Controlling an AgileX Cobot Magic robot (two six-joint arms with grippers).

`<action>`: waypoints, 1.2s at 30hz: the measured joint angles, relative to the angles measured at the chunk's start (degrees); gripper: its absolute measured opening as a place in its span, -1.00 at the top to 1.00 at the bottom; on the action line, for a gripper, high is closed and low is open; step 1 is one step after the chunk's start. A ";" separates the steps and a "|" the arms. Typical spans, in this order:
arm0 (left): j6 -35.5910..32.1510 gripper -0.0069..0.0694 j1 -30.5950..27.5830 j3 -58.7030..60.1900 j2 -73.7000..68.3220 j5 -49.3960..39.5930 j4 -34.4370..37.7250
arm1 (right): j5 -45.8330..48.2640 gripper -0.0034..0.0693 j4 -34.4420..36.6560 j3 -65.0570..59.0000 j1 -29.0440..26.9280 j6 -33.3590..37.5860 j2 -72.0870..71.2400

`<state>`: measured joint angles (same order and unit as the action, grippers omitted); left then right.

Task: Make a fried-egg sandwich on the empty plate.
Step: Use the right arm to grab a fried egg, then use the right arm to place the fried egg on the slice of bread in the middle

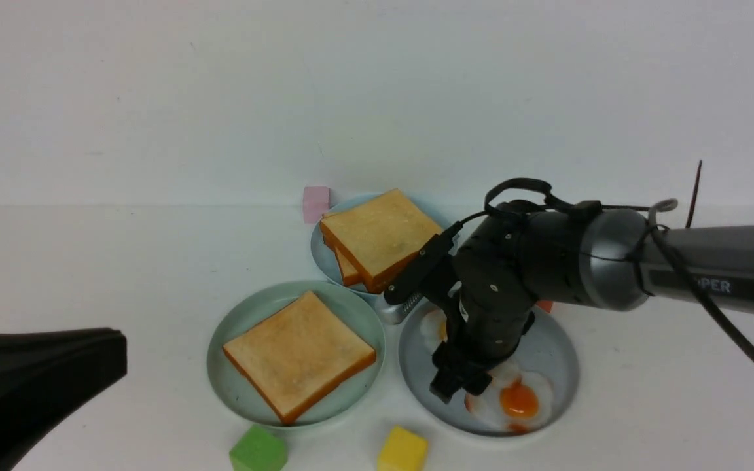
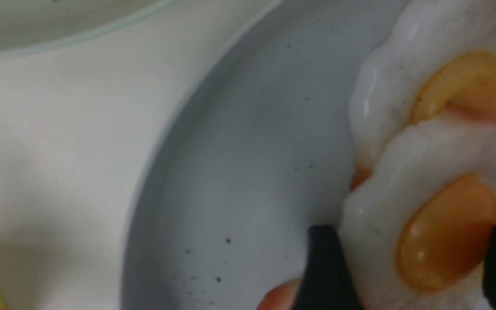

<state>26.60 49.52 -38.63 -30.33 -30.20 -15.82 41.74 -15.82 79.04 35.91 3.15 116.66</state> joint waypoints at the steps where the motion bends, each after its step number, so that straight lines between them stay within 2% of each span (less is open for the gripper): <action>1: 0.00 0.85 0.00 0.00 0.00 0.00 0.00 | 0.00 -0.31 -0.05 0.00 0.00 0.00 0.00; 10: 0.00 0.85 0.00 0.00 0.00 0.00 0.61 | 0.86 -0.18 -0.48 0.00 0.54 0.00 -0.78; 11: 0.00 0.85 0.00 0.00 0.00 0.00 0.61 | 1.59 0.03 -0.53 0.00 1.04 0.00 -1.74; 12: 0.00 0.85 0.00 0.00 0.00 0.00 0.61 | 1.60 0.11 -0.53 0.00 1.12 0.00 -1.86; 13: 0.00 0.85 0.00 0.00 0.00 0.00 0.67 | 2.53 0.51 -0.69 0.00 1.67 0.00 -3.13; 14: 0.00 0.85 0.00 0.00 0.00 0.00 0.66 | 2.61 0.55 -0.71 0.00 1.67 0.00 -3.13; 15: 0.00 0.85 0.00 0.00 0.00 0.00 0.66 | 3.25 0.67 -1.29 0.00 2.01 0.00 -4.67; 23: 0.00 0.85 0.00 0.00 0.00 0.00 0.66 | 6.30 0.66 -1.41 -0.06 2.24 -1.05 -6.86; 29: 0.00 0.85 0.00 0.00 0.00 -0.68 0.66 | 9.76 0.66 -4.30 -0.53 2.85 -1.91 -9.95; 35: 0.00 0.85 0.00 0.00 -0.32 -4.83 0.60 | 8.78 0.66 -8.20 -0.53 8.83 -4.98 -17.61; 36: 0.00 0.85 0.00 0.00 -0.58 -5.34 0.60 | 5.72 0.66 -9.23 -0.53 12.54 -5.21 -19.02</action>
<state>26.60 49.52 -38.63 -30.92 -35.54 -15.22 47.46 -25.04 78.51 48.45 -2.06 97.63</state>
